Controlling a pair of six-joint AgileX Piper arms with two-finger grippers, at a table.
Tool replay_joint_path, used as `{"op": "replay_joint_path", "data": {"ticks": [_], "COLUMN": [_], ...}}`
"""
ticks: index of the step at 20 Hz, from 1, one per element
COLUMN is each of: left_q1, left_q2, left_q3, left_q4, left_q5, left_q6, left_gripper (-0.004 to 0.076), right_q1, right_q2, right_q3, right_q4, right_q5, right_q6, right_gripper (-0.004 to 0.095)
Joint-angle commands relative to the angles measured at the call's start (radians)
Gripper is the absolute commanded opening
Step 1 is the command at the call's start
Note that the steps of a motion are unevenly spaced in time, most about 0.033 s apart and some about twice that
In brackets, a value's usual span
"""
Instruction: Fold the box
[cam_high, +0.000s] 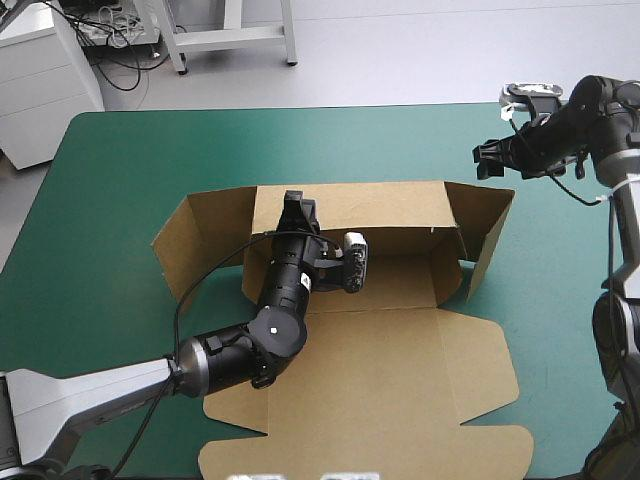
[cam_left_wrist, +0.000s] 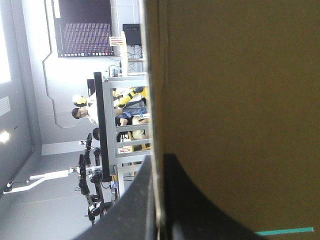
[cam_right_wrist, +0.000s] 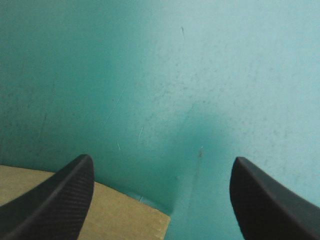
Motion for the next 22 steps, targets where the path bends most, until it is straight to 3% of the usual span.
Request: {"op": "replay_joint_path", "data": {"ticks": [1,15,19,22], "left_q1": [-0.006,-0.006,-0.006,-0.006], "left_q2": [-0.046,-0.046,-0.046,-0.046], "left_q3": [-0.029,-0.029,-0.029,-0.029], "left_q4": [0.117,0.117,0.117,0.117], "left_q5": [0.044,0.044,0.044,0.039], "left_q6": [-0.013,-0.016,-0.016,-0.016], "left_gripper": [-0.0032,-0.0032,-0.0032,-0.0032], "right_q1": [-0.009,-0.009,-0.009,-0.009], "right_q2": [-0.096,-0.315,-0.385,-0.428], "right_q3": [0.037,0.411,0.545,0.650], "right_q4": [0.046,0.069,0.098,0.200], "right_q5": [0.003,-0.134,-0.159,-0.184], "right_q6": [-0.038,-0.111,-0.202,-0.333], "right_gripper": [0.0697,0.0697,0.0669,0.0609]}}
